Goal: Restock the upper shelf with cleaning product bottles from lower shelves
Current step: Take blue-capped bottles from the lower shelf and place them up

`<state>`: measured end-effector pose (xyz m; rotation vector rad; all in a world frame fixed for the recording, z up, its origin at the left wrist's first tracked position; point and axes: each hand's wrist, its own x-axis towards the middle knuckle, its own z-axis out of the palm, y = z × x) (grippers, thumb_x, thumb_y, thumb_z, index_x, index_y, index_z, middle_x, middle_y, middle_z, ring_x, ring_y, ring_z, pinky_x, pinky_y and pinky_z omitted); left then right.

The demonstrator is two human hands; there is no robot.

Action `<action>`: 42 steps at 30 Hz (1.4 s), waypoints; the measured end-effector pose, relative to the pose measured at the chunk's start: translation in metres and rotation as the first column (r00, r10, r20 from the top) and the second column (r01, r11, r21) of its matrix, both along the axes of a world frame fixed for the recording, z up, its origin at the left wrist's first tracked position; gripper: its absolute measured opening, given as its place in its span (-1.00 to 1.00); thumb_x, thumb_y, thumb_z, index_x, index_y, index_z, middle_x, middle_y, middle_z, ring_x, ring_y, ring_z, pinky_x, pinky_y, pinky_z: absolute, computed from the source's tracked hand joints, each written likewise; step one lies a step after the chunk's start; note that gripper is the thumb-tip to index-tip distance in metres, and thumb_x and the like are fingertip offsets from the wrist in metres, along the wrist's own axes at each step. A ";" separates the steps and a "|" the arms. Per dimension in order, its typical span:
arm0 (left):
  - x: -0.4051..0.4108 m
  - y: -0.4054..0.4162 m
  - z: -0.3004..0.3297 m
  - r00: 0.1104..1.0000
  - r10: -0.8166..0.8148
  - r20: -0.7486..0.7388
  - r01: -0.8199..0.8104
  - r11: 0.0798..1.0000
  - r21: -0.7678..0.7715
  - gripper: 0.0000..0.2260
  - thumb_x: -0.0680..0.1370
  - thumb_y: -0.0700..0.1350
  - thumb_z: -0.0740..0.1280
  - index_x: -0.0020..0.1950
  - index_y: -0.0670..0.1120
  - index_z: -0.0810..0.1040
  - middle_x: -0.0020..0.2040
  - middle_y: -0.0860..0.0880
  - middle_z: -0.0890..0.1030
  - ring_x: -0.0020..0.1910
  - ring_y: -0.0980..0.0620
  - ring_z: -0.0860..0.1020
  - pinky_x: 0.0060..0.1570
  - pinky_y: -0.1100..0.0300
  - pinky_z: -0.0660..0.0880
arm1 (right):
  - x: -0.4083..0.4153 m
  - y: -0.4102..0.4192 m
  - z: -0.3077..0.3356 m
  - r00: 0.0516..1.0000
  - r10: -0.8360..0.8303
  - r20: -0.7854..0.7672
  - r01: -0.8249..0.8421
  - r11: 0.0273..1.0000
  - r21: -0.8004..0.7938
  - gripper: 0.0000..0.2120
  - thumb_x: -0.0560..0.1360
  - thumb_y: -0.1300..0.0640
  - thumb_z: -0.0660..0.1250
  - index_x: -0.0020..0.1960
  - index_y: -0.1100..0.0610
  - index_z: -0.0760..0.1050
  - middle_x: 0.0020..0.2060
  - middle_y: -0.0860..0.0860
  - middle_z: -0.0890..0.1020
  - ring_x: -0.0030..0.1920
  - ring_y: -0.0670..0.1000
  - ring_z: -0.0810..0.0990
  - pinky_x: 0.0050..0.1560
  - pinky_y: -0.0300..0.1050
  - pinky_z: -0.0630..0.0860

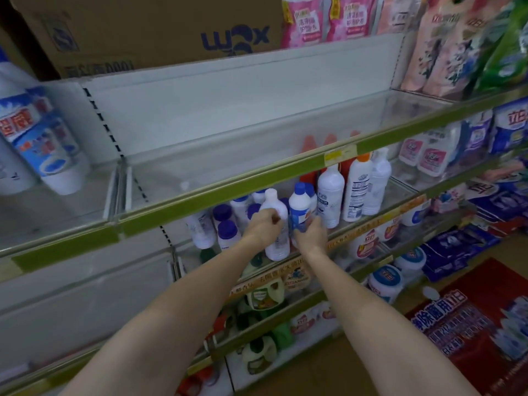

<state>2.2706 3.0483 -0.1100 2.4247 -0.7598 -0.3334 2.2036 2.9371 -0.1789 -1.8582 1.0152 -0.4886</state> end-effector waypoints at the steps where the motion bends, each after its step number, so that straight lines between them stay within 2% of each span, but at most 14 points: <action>1: 0.001 -0.006 -0.001 1.000 0.013 0.006 -0.013 1.000 -0.007 -0.79 0.65 -0.12 0.20 0.01 -0.21 0.56 -0.08 -0.17 0.60 -0.07 -0.18 0.59 -0.08 -0.05 0.55 | 0.003 -0.005 -0.001 1.000 -0.002 0.007 0.002 1.000 -0.009 -0.51 0.48 0.06 0.47 0.31 0.16 0.39 0.29 0.15 0.49 0.27 0.20 0.50 0.25 0.17 0.52; 6: 0.006 -0.016 -0.004 0.997 0.057 0.060 -0.056 0.998 -0.014 -0.78 0.60 -0.11 0.22 -0.23 -0.12 0.44 -0.21 -0.16 0.58 -0.23 -0.12 0.54 -0.24 -0.01 0.51 | 0.024 -0.025 0.000 0.995 -0.005 -0.099 0.003 1.000 -0.022 -0.29 0.42 -0.09 0.53 0.39 0.18 0.28 0.40 0.21 0.36 0.35 0.32 0.42 0.27 0.22 0.49; 10: 0.010 -0.013 -0.005 0.995 0.038 0.092 -0.040 0.999 0.018 -0.73 0.58 -0.12 0.26 -0.31 -0.05 0.31 -0.32 -0.05 0.47 -0.30 -0.06 0.44 -0.37 0.11 0.34 | 0.033 -0.033 -0.005 0.995 0.069 -0.074 -0.067 0.997 0.029 -0.27 0.44 0.04 0.53 0.45 0.23 0.25 0.39 0.23 0.44 0.32 0.30 0.49 0.26 0.18 0.49; 13: 0.012 -0.008 -0.005 0.993 0.031 0.114 -0.038 0.998 0.055 -0.75 0.57 -0.11 0.27 -0.30 -0.02 0.34 -0.28 -0.07 0.51 -0.26 -0.07 0.49 -0.31 0.07 0.43 | 0.032 -0.036 -0.010 0.992 0.099 -0.079 -0.096 0.995 0.036 -0.22 0.46 0.03 0.52 0.50 0.22 0.18 0.37 0.22 0.50 0.30 0.29 0.53 0.24 0.18 0.51; 16: 0.010 -0.005 -0.005 0.991 -0.008 0.131 -0.009 0.992 0.128 -0.77 0.60 -0.08 0.24 -0.26 -0.03 0.37 -0.23 -0.06 0.52 -0.24 -0.07 0.50 -0.31 0.10 0.42 | 0.026 -0.034 -0.008 0.978 0.139 -0.153 -0.141 0.990 0.003 -0.23 0.47 -0.02 0.50 0.50 0.20 0.17 0.32 0.22 0.54 0.26 0.29 0.55 0.24 0.18 0.51; 20: 0.003 -0.001 0.000 0.984 -0.074 0.161 0.034 0.971 0.236 -0.83 0.63 -0.04 0.22 -0.11 -0.08 0.41 -0.16 -0.07 0.48 -0.21 -0.06 0.44 -0.32 0.14 0.32 | 0.017 -0.026 -0.001 0.966 0.186 -0.180 -0.193 0.981 -0.023 -0.40 0.45 0.01 0.50 0.38 0.13 0.33 0.25 0.19 0.58 0.21 0.27 0.57 0.20 0.11 0.52; 25: -0.006 0.019 0.003 0.974 -0.128 0.188 0.063 0.945 0.320 -0.88 0.62 -0.08 0.19 -0.07 -0.09 0.42 -0.12 -0.08 0.49 -0.22 -0.07 0.42 -0.37 0.15 0.28 | -0.001 -0.008 -0.001 0.991 0.110 -0.074 -0.111 0.994 -0.010 -0.43 0.41 0.03 0.54 0.36 0.05 0.43 0.25 0.14 0.59 0.24 0.23 0.56 0.22 0.09 0.53; 27: -0.008 0.032 0.001 0.977 -0.112 0.179 0.055 0.953 0.297 -0.87 0.61 -0.09 0.18 -0.12 -0.06 0.43 -0.13 -0.07 0.52 -0.23 -0.06 0.43 -0.34 0.14 0.33 | -0.010 0.002 0.000 0.997 0.069 -0.041 -0.069 0.998 -0.004 -0.46 0.39 0.04 0.56 0.30 0.05 0.47 0.21 0.12 0.61 0.19 0.20 0.59 0.13 0.03 0.54; 30: -0.013 0.056 0.000 0.979 -0.116 0.167 0.068 0.961 0.269 -0.84 0.61 -0.07 0.18 -0.17 -0.03 0.43 -0.14 -0.04 0.53 -0.21 -0.04 0.49 -0.32 0.12 0.39 | -0.023 0.021 0.006 0.991 0.068 -0.115 -0.071 0.997 -0.027 -0.54 0.37 0.00 0.53 0.21 0.05 0.49 0.13 0.10 0.63 0.08 0.16 0.62 0.03 -0.02 0.56; 34: -0.020 0.097 0.000 0.982 -0.136 0.129 0.108 0.973 0.202 -0.88 0.59 -0.10 0.22 -0.09 -0.04 0.51 -0.16 -0.03 0.59 -0.17 -0.03 0.57 -0.17 0.03 0.57 | -0.046 0.061 0.011 0.978 0.123 -0.167 -0.132 0.990 -0.042 -0.51 0.34 -0.06 0.56 0.16 0.05 0.46 0.04 0.05 0.61 0.07 0.14 0.60 0.10 0.05 0.56; 37: -0.025 0.132 0.002 0.978 -0.155 0.141 0.134 0.980 0.147 -0.91 0.58 -0.11 0.25 -0.09 -0.03 0.54 -0.15 -0.03 0.62 -0.17 -0.02 0.58 -0.08 -0.03 0.61 | -0.056 0.099 0.015 0.957 0.174 -0.233 -0.185 0.982 -0.028 -0.54 0.33 -0.12 0.56 0.08 0.00 0.44 -0.03 0.00 0.60 0.01 0.09 0.60 0.13 0.10 0.57; 39: -0.028 0.155 0.006 0.984 -0.145 0.104 0.140 0.989 0.055 -0.90 0.59 -0.04 0.31 -0.01 -0.05 0.57 -0.09 -0.03 0.63 -0.11 -0.01 0.59 -0.04 0.02 0.59 | -0.058 0.128 0.017 0.941 0.240 -0.239 -0.247 0.969 0.001 -0.55 0.35 -0.14 0.55 0.10 -0.03 0.44 -0.03 -0.01 0.60 0.00 0.08 0.59 0.10 0.08 0.57; 42: -0.030 0.189 0.018 0.985 -0.171 -0.026 0.170 0.984 -0.060 -0.67 0.55 0.06 0.40 0.25 -0.04 0.52 0.10 0.00 0.61 0.05 0.00 0.59 0.07 0.05 0.56 | -0.056 0.173 0.020 0.902 0.372 -0.220 -0.361 0.928 0.091 -0.51 0.35 -0.13 0.58 0.17 -0.03 0.47 0.01 -0.01 0.64 0.02 0.05 0.61 0.04 0.03 0.57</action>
